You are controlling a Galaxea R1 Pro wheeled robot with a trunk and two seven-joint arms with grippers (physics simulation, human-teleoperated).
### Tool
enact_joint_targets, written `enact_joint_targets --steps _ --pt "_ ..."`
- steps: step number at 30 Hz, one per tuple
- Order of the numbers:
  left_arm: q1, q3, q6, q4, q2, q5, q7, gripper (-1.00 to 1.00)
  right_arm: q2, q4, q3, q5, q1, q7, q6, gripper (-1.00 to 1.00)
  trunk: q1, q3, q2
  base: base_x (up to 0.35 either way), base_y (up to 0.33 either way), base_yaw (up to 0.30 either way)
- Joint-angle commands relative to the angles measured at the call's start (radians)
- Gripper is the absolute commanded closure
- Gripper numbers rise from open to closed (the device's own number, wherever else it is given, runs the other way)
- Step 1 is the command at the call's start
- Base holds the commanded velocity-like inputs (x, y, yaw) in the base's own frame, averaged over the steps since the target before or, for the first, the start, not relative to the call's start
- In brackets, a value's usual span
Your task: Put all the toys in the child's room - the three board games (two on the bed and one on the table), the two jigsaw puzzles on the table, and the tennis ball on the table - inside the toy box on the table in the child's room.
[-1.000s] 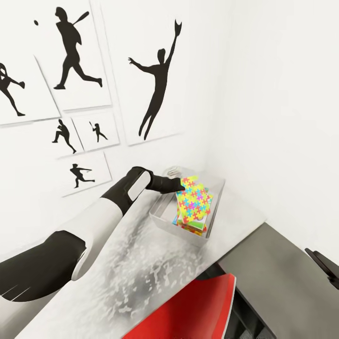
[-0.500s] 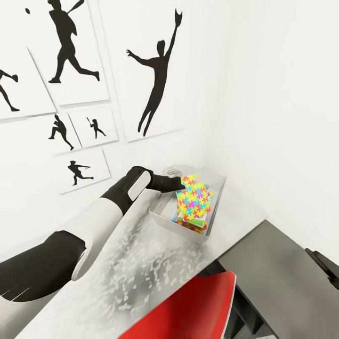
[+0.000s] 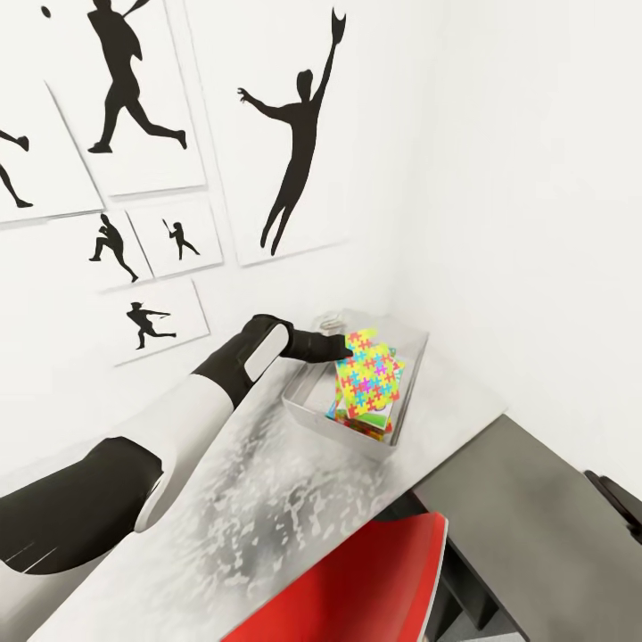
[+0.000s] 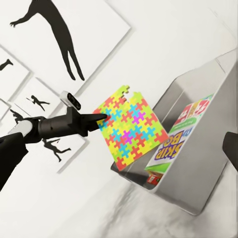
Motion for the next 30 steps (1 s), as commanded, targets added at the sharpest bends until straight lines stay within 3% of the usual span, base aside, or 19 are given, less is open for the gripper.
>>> enact_joint_targets --steps 1,13,14,30 --pt "-0.001 -0.001 0.002 -0.001 0.000 -0.005 -0.004 1.00 0.000 0.001 -0.001 -0.002 -0.001 0.001 0.007 -1.00 0.001 -0.002 -0.002 0.000 0.000 0.000" --pt "-0.001 -0.002 0.002 -0.002 0.000 -0.005 -0.004 1.00 0.000 0.006 -0.002 -0.003 -0.001 0.003 0.004 -1.00 0.001 -0.002 -0.002 0.000 0.000 0.000" --pt "-0.001 -0.002 0.002 -0.002 0.000 -0.005 -0.004 -1.00 0.000 0.006 -0.002 -0.003 -0.001 0.003 0.004 -1.00 0.001 -0.002 -0.002 0.000 0.000 0.000" --pt "-0.001 -0.003 -0.001 -0.003 0.000 -0.006 -0.004 -1.00 0.000 0.006 -0.002 -0.003 -0.001 0.003 0.004 -1.00 0.001 -0.002 -0.002 0.000 0.000 0.000"
